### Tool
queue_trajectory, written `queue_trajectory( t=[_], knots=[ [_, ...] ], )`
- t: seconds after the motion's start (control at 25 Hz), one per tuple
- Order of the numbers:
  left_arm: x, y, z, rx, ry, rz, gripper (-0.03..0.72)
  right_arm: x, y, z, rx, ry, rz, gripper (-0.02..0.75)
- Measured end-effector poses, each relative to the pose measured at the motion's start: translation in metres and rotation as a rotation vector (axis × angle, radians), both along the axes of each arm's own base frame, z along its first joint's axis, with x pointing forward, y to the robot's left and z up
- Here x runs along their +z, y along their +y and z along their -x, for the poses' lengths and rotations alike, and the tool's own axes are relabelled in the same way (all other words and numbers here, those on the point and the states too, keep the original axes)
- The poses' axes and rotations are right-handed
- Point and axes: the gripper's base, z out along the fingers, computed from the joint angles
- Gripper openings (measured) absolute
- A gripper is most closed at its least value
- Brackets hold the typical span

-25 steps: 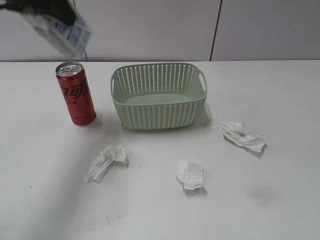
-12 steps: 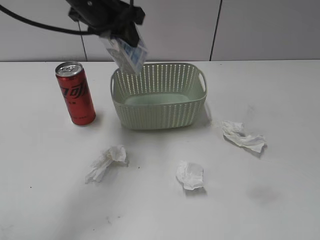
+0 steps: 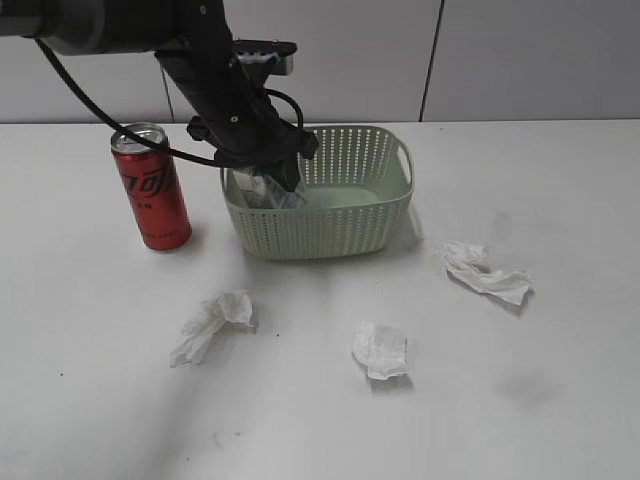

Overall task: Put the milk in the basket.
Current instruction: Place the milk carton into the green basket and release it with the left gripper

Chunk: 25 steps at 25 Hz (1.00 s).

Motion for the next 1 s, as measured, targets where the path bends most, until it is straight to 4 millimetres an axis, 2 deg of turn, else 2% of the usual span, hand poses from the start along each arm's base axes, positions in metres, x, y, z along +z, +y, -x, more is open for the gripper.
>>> queue_trajectory(
  t=[0.28,0.44,0.56,0.68,0.8,0.92,1.0],
  knots=[
    [0.001,-0.002,-0.003,0.011,-0.026,0.019,0.634,0.000,0.000,0.000,0.000,0.000,0.000,0.586],
    [0.014,-0.001,-0.001,0.007,-0.042,0.028,0.662,0.000,0.000,0.000,0.000,0.000,0.000,0.587],
    [0.049,0.002,0.002,-0.008,-0.097,0.045,0.663,0.000,0.000,0.000,0.000,0.000,0.000,0.587],
    [0.103,0.010,0.012,-0.026,-0.196,0.060,0.663,0.000,0.000,0.000,0.000,0.000,0.000,0.587],
    [0.150,0.028,0.025,-0.006,-0.269,0.055,0.663,0.000,0.000,0.000,0.000,0.000,0.000,0.587],
    [0.175,0.059,0.034,0.049,-0.257,0.011,0.663,0.000,0.000,0.000,0.000,0.000,0.000,0.587],
    [0.177,0.082,0.035,0.096,-0.191,-0.040,0.663,0.000,0.000,0.000,0.000,0.000,0.000,0.587]
  ],
)
